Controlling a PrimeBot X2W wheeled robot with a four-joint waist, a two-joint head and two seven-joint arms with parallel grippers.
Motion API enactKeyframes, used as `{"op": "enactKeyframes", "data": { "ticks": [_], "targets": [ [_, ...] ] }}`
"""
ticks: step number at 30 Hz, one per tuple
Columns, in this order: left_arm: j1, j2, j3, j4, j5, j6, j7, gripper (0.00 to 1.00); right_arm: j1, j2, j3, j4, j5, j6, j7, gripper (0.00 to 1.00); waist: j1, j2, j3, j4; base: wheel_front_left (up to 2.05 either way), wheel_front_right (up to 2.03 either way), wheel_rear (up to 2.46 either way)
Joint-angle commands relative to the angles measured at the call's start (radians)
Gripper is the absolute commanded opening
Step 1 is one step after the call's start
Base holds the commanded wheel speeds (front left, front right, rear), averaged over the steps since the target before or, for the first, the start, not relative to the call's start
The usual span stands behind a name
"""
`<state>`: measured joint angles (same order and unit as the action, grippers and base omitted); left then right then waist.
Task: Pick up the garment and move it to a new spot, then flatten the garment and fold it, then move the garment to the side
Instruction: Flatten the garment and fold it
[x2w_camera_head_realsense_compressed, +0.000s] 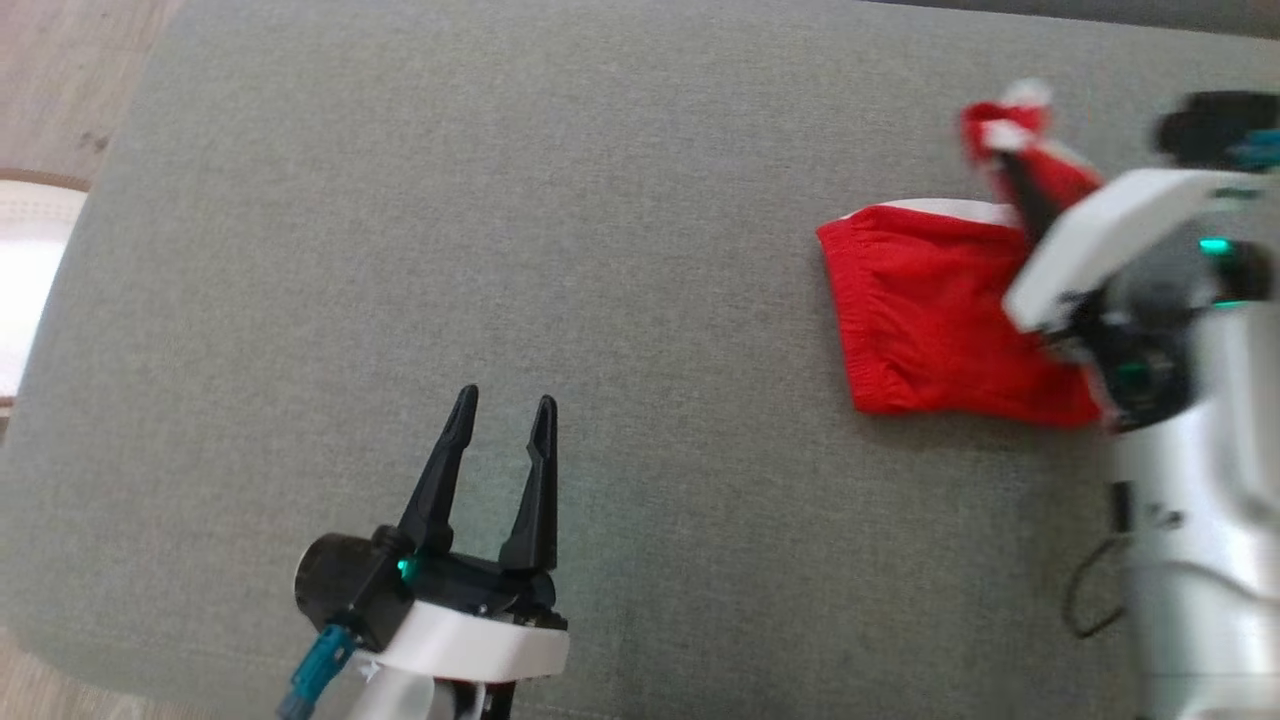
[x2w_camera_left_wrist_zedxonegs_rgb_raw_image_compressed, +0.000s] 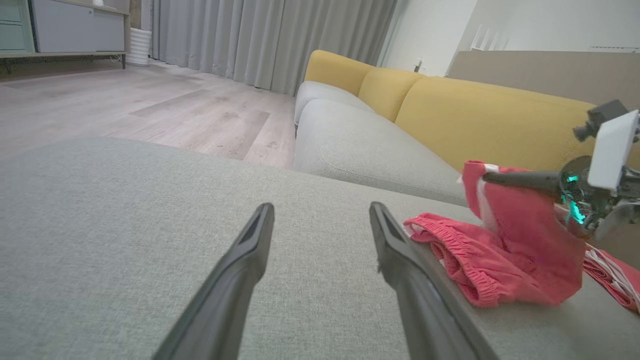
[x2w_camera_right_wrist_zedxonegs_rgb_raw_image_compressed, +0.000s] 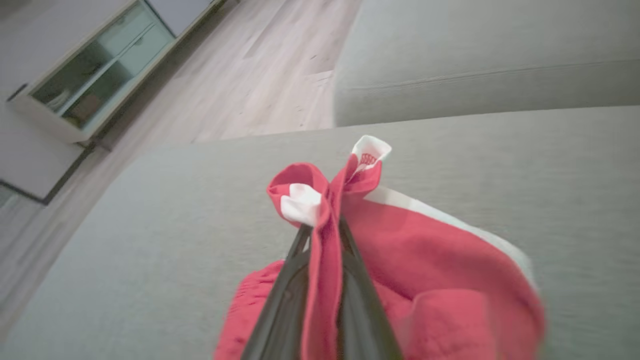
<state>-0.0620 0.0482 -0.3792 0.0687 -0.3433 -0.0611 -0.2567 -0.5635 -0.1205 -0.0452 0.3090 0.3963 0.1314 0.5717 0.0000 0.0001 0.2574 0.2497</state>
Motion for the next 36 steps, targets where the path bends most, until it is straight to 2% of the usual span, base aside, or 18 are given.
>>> {"op": "enactKeyframes", "data": {
  "ticks": [1,4,9,16,17,18,19,20,21,25,28,31,36],
  "targets": [
    [-0.028,0.002,0.025,-0.024,-0.005,0.008,-0.005,1.0,-0.011,0.039,0.057,-0.046,0.006,-0.001,0.009,0.0,0.0,-0.0001,-0.001,0.012,0.0,0.0,0.0],
    [-0.033,0.002,0.019,-0.02,-0.01,0.011,-0.005,1.0,0.002,0.065,0.117,-0.033,0.008,-0.001,0.001,0.0,0.0,-0.0001,-0.006,0.031,0.0,0.0,0.0],
    [-0.027,0.002,0.019,-0.016,-0.017,0.02,-0.005,1.0,0.031,0.07,0.199,0.027,0.031,-0.001,-0.049,0.0,0.0,-0.0001,-0.022,0.052,0.0,0.0,0.0],
    [0.002,0.002,0.03,-0.012,-0.01,0.023,-0.005,1.0,0.062,0.07,0.257,0.091,0.049,-0.001,-0.117,0.0,0.0,-0.0001,-0.044,0.037,0.0,0.0,0.0],
    [0.003,0.002,0.031,-0.011,-0.009,0.023,-0.005,1.0,0.061,0.07,0.26,0.099,0.048,-0.001,-0.128,0.03,0.0,-0.0001,-0.045,0.032,0.0,0.0,0.0],
    [0.003,0.002,0.032,-0.01,-0.007,0.022,-0.005,1.0,0.059,0.07,0.264,0.106,0.05,-0.001,-0.138,0.28,0.0,-0.0001,-0.047,0.028,0.0,0.0,0.0],
    [0.003,0.002,0.032,-0.01,-0.007,0.022,-0.005,1.0,0.059,0.07,0.264,0.106,0.05,-0.001,-0.138,0.28,0.0,-0.0001,-0.047,0.028,0.0,0.0,0.0],
    [0.003,0.002,0.034,-0.008,-0.004,0.021,-0.005,1.0,0.058,0.07,0.275,0.11,0.056,-0.001,-0.151,0.54,0.0,-0.0001,-0.051,0.022,0.0,0.0,0.0],
    [0.003,0.002,0.036,-0.006,-0.002,0.02,-0.005,1.0,0.057,0.07,0.288,0.109,0.071,-0.001,-0.163,1.0,0.0,-0.0001,-0.053,0.017,0.0,0.0,0.0],
    [0.008,0.002,0.048,0.001,0.01,0.015,-0.005,1.0,0.068,0.07,0.328,0.081,0.162,-0.001,-0.226,1.0,0.0,-0.0001,-0.074,-0.009,0.0,0.0,0.0],
    [0.019,0.002,0.062,0.003,0.019,0.014,-0.005,1.0,0.092,0.07,0.345,0.031,0.164,-0.001,-0.278,1.0,0.0,-0.0001,-0.095,-0.035,0.0,0.0,0.0],
    [0.035,0.002,0.079,0.001,0.028,0.012,-0.005,1.0,0.134,0.059,0.332,-0.039,0.076,-0.001,-0.335,1.0,0.0,-0.0001,-0.114,-0.066,0.0,0.0,0.0],
    [0.063,0.002,0.114,0.001,0.045,0.01,-0.005,1.0,0.239,-0.013,0.246,-0.133,-0.086,-0.001,-0.464,1.0,0.0,-0.0001,-0.145,-0.122,0.0,0.0,0.0]
  ]
}}
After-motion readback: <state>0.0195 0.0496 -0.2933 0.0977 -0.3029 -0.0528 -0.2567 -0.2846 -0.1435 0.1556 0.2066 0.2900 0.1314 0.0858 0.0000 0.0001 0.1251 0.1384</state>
